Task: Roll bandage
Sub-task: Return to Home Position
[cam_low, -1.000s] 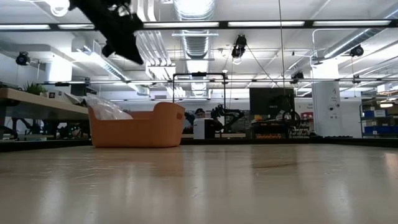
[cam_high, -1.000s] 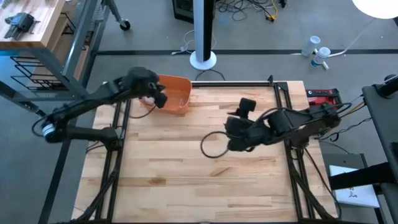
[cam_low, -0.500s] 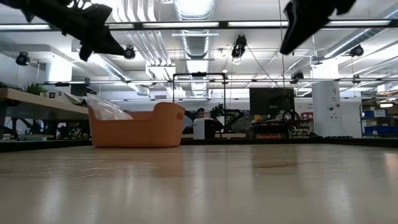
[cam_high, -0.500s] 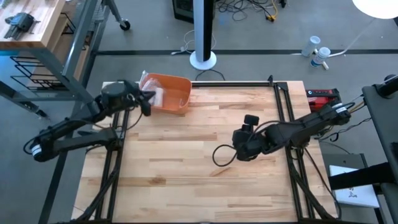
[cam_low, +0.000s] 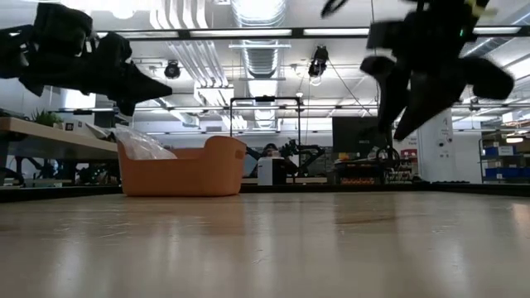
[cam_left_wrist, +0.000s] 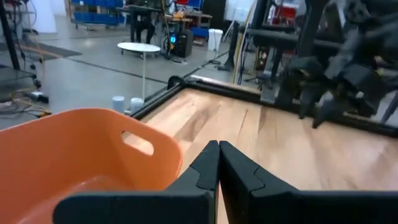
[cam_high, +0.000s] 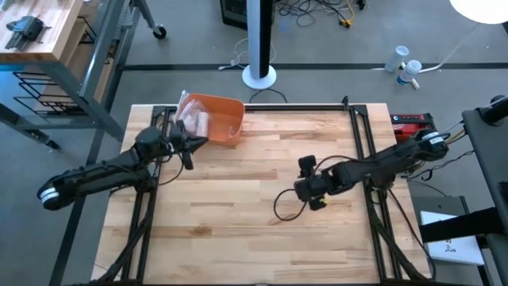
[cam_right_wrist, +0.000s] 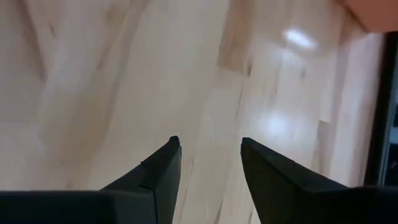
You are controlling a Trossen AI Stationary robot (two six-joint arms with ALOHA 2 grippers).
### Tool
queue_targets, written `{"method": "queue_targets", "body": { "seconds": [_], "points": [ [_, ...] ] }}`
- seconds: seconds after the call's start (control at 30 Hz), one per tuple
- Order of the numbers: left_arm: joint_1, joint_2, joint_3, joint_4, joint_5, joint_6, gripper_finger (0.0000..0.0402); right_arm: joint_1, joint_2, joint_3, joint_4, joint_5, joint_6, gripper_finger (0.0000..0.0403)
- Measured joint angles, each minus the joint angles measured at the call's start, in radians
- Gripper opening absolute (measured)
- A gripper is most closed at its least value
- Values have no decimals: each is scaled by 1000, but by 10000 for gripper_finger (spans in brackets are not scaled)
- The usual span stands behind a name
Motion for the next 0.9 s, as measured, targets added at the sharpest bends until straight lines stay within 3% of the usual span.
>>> {"method": "queue_targets", "body": {
  "seconds": [0.2, 0.37, 0.5, 0.67, 0.83, 0.9],
  "points": [
    [-3, -46, -14, -28, 9, 62, 0, -154, -70, -167, 166, -28, -90, 163],
    [-29, -116, -14, -142, 31, 79, 0, -285, -215, -292, 334, -253, -149, 155],
    [-88, -191, -15, -166, 33, 78, 0, -353, -366, -381, 521, -299, -149, 150],
    [-191, -270, -15, -172, 34, 76, 0, -384, -568, -460, 621, -331, -107, 149],
    [-283, -333, -15, -172, 33, 88, 0, -362, -710, -546, 653, -582, -11, 156],
    [-306, -347, -15, -173, 15, 103, 0, -350, -751, -603, 752, -609, 36, 159]
  ]
}}
